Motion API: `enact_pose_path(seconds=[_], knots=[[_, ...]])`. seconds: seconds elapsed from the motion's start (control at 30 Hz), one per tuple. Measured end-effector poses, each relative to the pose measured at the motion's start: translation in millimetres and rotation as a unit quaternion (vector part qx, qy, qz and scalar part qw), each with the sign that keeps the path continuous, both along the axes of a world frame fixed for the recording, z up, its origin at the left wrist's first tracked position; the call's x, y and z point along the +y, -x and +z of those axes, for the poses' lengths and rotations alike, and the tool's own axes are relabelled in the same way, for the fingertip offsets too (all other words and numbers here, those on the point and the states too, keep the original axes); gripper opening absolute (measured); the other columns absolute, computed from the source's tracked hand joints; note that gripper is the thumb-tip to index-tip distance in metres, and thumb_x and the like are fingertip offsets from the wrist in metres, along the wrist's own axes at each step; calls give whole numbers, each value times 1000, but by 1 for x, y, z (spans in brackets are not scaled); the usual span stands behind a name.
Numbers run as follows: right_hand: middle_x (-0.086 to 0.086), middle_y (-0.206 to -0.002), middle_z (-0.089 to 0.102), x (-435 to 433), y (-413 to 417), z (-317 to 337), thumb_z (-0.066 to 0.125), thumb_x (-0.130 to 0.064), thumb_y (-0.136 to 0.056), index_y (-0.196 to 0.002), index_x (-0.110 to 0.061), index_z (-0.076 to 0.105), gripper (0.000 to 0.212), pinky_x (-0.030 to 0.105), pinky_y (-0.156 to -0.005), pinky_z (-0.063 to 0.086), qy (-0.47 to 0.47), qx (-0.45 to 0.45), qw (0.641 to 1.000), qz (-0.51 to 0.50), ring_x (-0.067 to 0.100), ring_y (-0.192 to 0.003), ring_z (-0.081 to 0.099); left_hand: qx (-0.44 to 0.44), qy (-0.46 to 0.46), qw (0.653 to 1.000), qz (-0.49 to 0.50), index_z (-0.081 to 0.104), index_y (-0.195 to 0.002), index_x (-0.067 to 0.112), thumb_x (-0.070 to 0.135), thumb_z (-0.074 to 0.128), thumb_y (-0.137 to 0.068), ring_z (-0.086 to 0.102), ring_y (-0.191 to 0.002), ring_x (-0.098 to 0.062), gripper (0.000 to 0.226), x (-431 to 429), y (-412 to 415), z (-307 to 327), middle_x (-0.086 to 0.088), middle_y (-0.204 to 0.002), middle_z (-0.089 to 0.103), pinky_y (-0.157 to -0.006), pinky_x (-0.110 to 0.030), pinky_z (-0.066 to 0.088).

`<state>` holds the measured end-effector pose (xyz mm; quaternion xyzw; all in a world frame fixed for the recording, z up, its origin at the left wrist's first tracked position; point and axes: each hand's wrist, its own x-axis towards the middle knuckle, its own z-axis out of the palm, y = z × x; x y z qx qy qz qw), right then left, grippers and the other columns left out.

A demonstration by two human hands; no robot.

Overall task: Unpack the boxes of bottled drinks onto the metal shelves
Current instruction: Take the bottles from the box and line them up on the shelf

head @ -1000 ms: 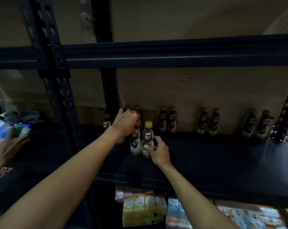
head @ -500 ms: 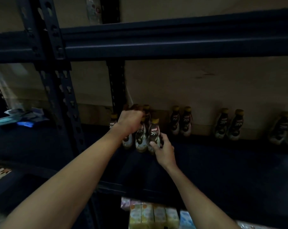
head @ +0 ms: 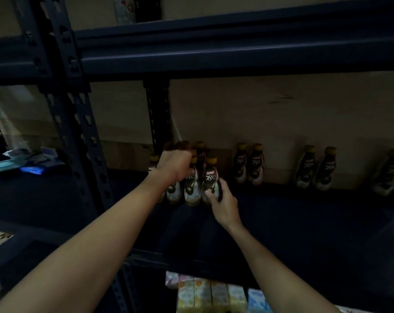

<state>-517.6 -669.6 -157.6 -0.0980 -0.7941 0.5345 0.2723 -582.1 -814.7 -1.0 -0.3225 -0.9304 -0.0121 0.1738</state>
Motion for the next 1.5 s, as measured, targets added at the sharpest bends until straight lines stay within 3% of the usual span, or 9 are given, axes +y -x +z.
enact_pose_path(seconds=[0.13,0.23,0.43,0.6,0.83,1.03,1.3,1.4,1.5], knots=[[3,-155,41,-6,-14,5,64,-38,-97,-160,-23,21,78,26,-112,34,17,-8,1000,-13,17,-141,39,15,-31,999,11,53,-130,23,32,62,-92,56,-114,-25,40,-3,-15,-11,-2,-115,63,-109,-49,29],[3,-160,32,-9,-34,7,58,-42,-100,-161,-24,18,75,27,-113,27,-3,-11,1000,-25,19,-146,31,66,-72,995,21,51,-136,19,31,57,-93,43,-127,-27,44,-8,-29,-24,-6,-134,53,-114,-50,23],[-1,-166,21,-5,-86,3,49,-45,-103,-160,-31,15,68,32,-120,22,-96,-35,995,-8,16,-152,20,119,-193,974,14,57,-132,14,24,68,-83,49,-127,-28,51,-11,-83,-66,-10,-135,55,-105,-50,38],[-4,-168,11,-2,-139,5,37,-51,-106,-160,-37,15,60,33,-124,14,-180,-91,979,-19,16,-154,12,50,-172,984,-9,49,-139,19,32,55,-95,39,-137,-27,46,-4,-142,-102,-9,-149,41,-109,-47,34],[6,-170,1,-4,-226,-34,19,-51,-105,-159,-30,22,58,58,-119,-11,-353,-102,916,-159,21,-156,-8,-19,-139,987,-78,40,-148,21,39,32,-104,25,-148,-23,48,16,-220,-175,-9,-162,23,-119,-46,20],[9,-169,-7,-7,-285,-108,24,-46,-107,-161,-31,15,57,59,-122,-3,-362,-142,902,-189,24,-156,-11,-9,-145,981,-129,32,-153,24,40,31,-104,15,-152,-19,51,14,-275,-247,-5,-166,11,-120,-47,13],[3,-165,-21,-14,-346,-169,8,-50,-104,-161,-34,5,60,48,-120,-19,-315,-239,908,-138,19,-152,-24,-103,-39,988,-108,37,-150,25,39,29,-104,23,-147,-19,50,2,-321,-340,-5,-163,24,-118,-49,12],[0,-165,-12,-8,-363,-195,6,-51,-101,-161,-30,12,64,42,-120,-17,-314,-265,905,-108,18,-153,-17,-164,-15,981,-108,47,-145,21,41,23,-103,34,-144,-21,52,-3,-329,-368,-5,-156,37,-117,-46,21],[4,-164,26,1,-382,-221,21,-41,-106,-154,-14,38,58,34,-124,8,-285,-287,913,-49,20,-153,22,-254,12,960,-116,64,-120,20,43,18,-98,52,-126,-25,57,-5,-338,-395,-4,-131,59,-105,-43,38]])
